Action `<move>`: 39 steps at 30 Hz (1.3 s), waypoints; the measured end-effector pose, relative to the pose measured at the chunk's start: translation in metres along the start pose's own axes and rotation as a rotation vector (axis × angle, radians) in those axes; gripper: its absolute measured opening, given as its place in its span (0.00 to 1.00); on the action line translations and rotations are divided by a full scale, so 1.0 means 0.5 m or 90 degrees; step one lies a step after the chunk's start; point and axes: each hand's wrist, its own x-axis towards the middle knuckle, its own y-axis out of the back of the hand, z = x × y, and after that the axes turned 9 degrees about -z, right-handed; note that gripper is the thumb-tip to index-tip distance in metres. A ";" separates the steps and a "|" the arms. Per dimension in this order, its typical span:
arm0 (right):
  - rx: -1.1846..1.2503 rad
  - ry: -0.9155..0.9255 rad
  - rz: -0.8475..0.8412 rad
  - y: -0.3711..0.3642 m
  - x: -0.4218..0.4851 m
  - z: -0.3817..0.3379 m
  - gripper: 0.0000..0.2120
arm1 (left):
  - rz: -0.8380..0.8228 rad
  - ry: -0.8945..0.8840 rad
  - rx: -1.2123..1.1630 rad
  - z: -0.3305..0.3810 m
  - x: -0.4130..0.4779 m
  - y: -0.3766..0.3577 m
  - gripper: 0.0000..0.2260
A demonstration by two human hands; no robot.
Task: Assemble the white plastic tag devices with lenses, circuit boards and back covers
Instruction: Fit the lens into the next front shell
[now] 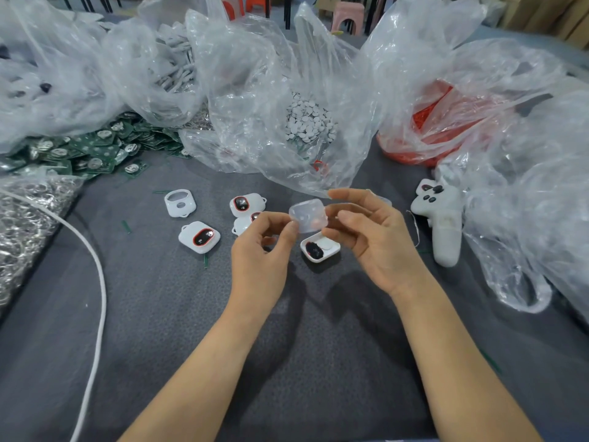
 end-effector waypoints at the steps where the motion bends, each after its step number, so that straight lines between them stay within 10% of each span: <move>1: -0.001 -0.006 -0.010 -0.003 -0.001 0.000 0.12 | -0.007 -0.006 -0.013 0.003 -0.001 0.000 0.11; 18: -0.277 -0.007 0.055 -0.007 0.000 0.015 0.06 | -0.041 0.022 0.032 -0.001 0.000 0.001 0.08; 27: -0.287 0.021 0.139 0.001 0.005 0.016 0.07 | -0.257 -0.106 0.500 -0.009 -0.057 0.037 0.16; 34: -0.281 0.015 0.101 -0.003 0.002 0.011 0.08 | -0.245 -0.144 0.468 -0.005 -0.056 0.032 0.05; 39: -0.262 -0.045 -0.054 -0.015 -0.005 0.006 0.06 | -0.132 -0.030 0.145 -0.007 -0.045 0.038 0.09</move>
